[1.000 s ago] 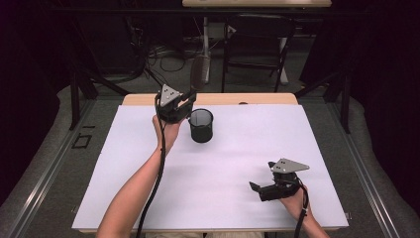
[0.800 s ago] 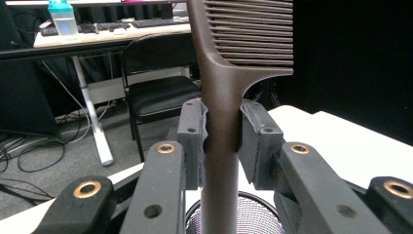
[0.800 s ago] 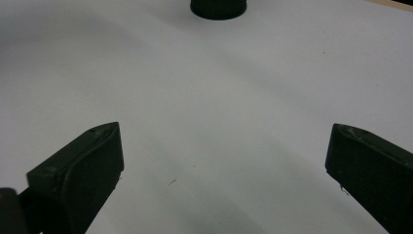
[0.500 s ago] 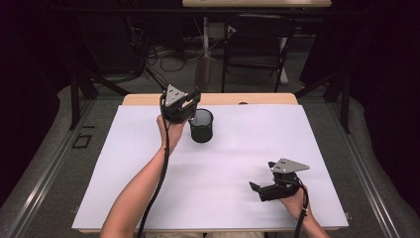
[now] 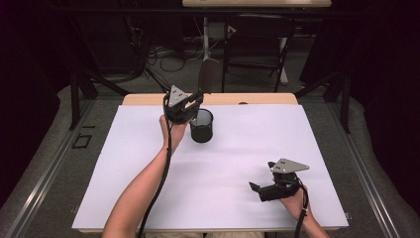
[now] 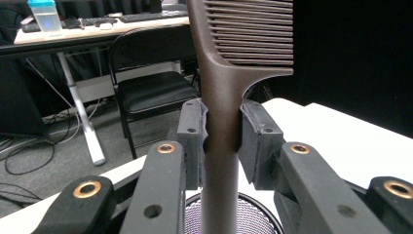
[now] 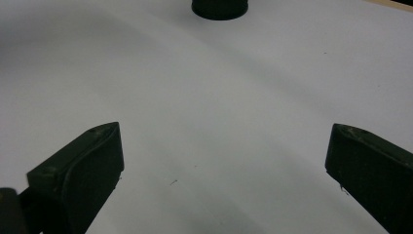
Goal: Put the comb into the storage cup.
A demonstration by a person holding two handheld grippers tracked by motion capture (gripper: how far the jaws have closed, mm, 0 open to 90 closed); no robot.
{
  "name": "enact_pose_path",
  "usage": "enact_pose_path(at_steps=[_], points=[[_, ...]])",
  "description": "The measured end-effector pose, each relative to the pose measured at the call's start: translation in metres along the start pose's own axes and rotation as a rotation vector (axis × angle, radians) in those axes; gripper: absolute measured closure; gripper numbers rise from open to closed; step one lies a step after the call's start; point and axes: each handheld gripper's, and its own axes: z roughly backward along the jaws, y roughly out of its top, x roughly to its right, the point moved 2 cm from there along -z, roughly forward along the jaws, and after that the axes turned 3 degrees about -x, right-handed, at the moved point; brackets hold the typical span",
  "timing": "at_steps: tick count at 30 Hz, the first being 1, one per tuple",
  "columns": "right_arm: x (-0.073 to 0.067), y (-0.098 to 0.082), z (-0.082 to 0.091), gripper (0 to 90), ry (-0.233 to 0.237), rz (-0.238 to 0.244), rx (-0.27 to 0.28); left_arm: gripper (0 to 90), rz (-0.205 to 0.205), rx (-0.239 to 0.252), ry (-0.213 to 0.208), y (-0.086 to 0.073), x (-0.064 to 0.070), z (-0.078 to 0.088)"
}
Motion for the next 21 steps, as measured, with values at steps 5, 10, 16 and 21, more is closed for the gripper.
enact_pose_path(at_steps=[5, 10, 16, 21], points=[[0.0, 0.0, 0.0, 0.1, 0.0, 0.0, 0.0, 72.5, -0.003, -0.008, -0.001, -0.0015, -0.0002, -0.0019], [0.0002, -0.0001, 0.0, 0.2, -0.002, -0.004, 0.0, 72.5, -0.01, -0.015, -0.006, -0.0025, 0.0006, -0.0037], [0.0002, -0.0001, 0.0001, 0.1, -0.001, -0.003, 0.0, 72.4, -0.008, -0.023, -0.01, -0.0043, 0.0016, -0.0061], [0.0005, -0.0001, 0.0001, 0.1, -0.002, -0.001, 0.002, 72.5, -0.015, -0.034, -0.009, -0.0058, 0.0025, -0.008]])
